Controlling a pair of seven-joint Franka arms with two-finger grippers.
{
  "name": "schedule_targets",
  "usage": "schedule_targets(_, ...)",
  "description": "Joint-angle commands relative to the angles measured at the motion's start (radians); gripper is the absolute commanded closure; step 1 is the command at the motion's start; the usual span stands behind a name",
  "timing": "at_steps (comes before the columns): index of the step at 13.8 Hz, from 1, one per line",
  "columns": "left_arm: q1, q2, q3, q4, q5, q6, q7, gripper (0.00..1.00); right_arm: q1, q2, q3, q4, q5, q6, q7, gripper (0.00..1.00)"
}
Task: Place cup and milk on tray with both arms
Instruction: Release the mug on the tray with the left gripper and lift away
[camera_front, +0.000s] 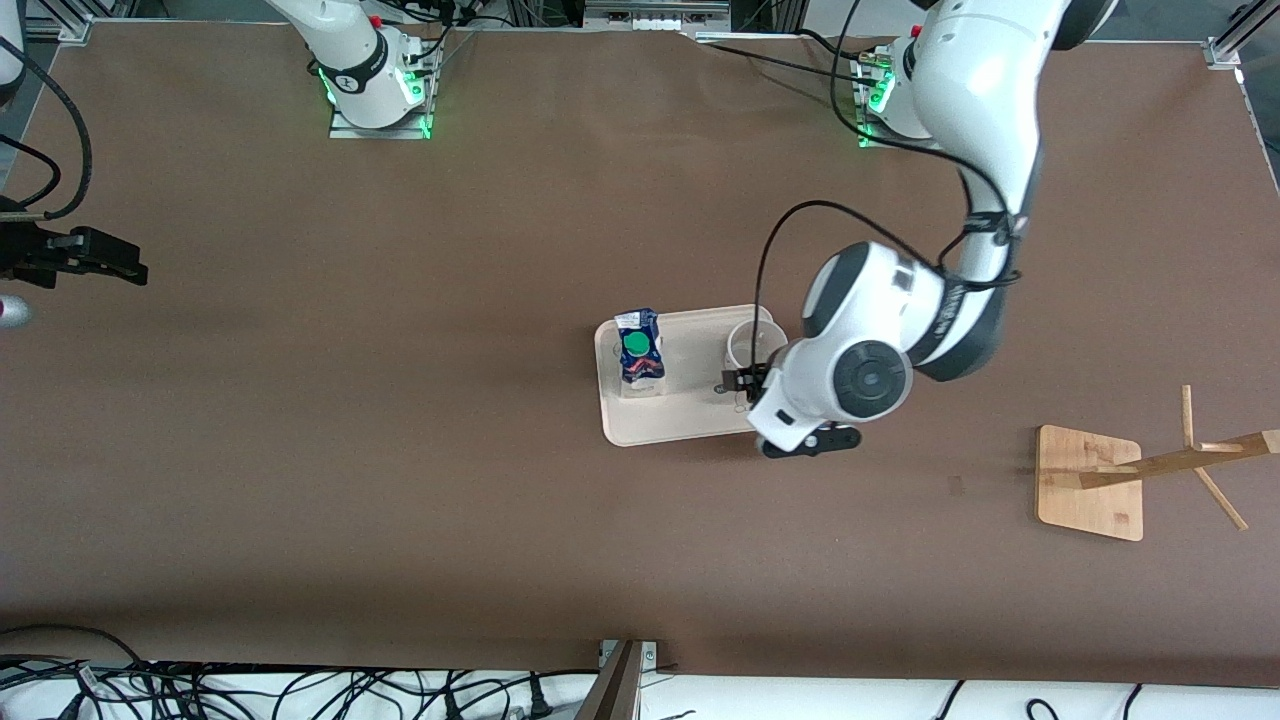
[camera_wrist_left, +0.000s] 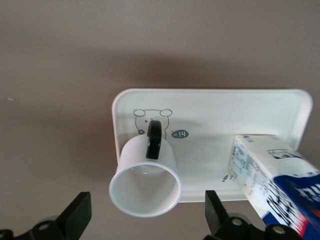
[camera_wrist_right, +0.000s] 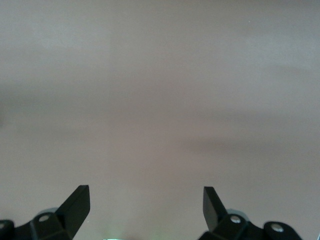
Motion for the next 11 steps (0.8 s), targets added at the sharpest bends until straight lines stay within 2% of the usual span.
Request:
schedule_targets(1,0.048,-0.126,0.005,-0.036,-0.003,-0.067,0.007,0.00,-0.051,-0.026,0.056,-0.023,0.016,-0.006,-0.007,0.00)
schedule_targets(4,0.110,-0.235,0.007,-0.037,0.051,-0.210,0.042,0.00,-0.051,-0.029,0.059,-0.023,0.016,-0.007,-0.010,0.00)
schedule_targets(6,0.137,-0.316,0.005,-0.043,0.122,-0.285,0.154,0.00,-0.050,-0.030,0.068,-0.023,0.016,-0.016,-0.008,0.00)
schedule_targets(9,0.191,-0.479,0.019,-0.167,0.161,-0.285,0.295,0.00,-0.051,-0.027,0.069,-0.020,0.008,-0.017,-0.016,0.00)
schedule_targets(11,0.274,-0.540,0.008,-0.229,0.175,-0.282,0.386,0.00,-0.048,-0.026,0.068,-0.014,0.008,-0.018,-0.019,0.00)
